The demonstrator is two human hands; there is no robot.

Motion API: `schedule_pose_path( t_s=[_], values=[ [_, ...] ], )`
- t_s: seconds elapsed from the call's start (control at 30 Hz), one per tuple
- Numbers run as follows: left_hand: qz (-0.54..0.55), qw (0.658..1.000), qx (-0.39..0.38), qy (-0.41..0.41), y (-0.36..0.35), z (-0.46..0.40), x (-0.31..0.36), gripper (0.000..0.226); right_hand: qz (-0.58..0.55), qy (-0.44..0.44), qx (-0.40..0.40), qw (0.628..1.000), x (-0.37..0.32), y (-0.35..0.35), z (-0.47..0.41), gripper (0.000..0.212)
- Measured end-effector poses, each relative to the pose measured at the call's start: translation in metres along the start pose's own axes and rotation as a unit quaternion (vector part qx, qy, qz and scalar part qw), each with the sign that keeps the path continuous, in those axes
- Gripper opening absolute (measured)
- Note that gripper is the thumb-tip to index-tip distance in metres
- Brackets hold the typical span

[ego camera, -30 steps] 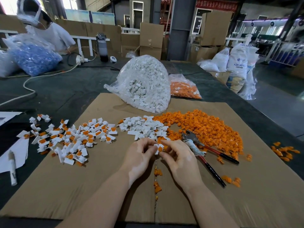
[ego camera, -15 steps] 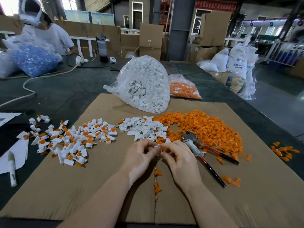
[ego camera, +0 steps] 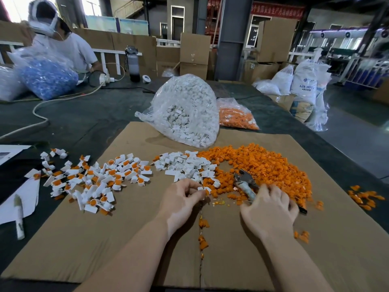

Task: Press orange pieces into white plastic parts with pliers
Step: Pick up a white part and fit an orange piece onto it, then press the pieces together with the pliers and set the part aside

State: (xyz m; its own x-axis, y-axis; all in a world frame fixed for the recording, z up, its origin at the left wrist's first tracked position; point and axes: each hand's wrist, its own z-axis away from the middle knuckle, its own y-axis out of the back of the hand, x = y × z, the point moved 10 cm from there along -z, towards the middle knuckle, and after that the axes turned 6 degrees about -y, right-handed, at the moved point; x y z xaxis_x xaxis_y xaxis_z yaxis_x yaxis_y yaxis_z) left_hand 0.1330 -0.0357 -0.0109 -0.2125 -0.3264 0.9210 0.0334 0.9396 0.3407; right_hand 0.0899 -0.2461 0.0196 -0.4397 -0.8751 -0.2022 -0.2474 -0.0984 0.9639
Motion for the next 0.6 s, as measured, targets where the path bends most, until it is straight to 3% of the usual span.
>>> schedule_pose_path(
  t_s=[0.1, 0.27, 0.47, 0.6],
  values=[
    [0.018, 1.000, 0.007, 0.005, 0.001, 0.000, 0.002, 0.003, 0.045, -0.018, -0.043, 0.998, 0.010, -0.003, -0.005, 0.045],
    [0.030, 0.999, 0.021, 0.020, 0.005, 0.000, 0.003, 0.004, 0.100, 0.006, -0.021, 0.995, 0.008, 0.005, -0.010, 0.038],
    [0.133, 0.987, 0.033, 0.082, 0.005, -0.001, -0.002, 0.015, -0.077, 0.087, -0.047, 0.992, -0.021, 0.017, -0.008, 0.024],
    [0.235, 0.962, 0.049, 0.130, 0.003, 0.001, -0.003, 0.016, -0.142, 0.148, -0.170, 0.964, -0.055, 0.008, 0.009, 0.027]
  ],
)
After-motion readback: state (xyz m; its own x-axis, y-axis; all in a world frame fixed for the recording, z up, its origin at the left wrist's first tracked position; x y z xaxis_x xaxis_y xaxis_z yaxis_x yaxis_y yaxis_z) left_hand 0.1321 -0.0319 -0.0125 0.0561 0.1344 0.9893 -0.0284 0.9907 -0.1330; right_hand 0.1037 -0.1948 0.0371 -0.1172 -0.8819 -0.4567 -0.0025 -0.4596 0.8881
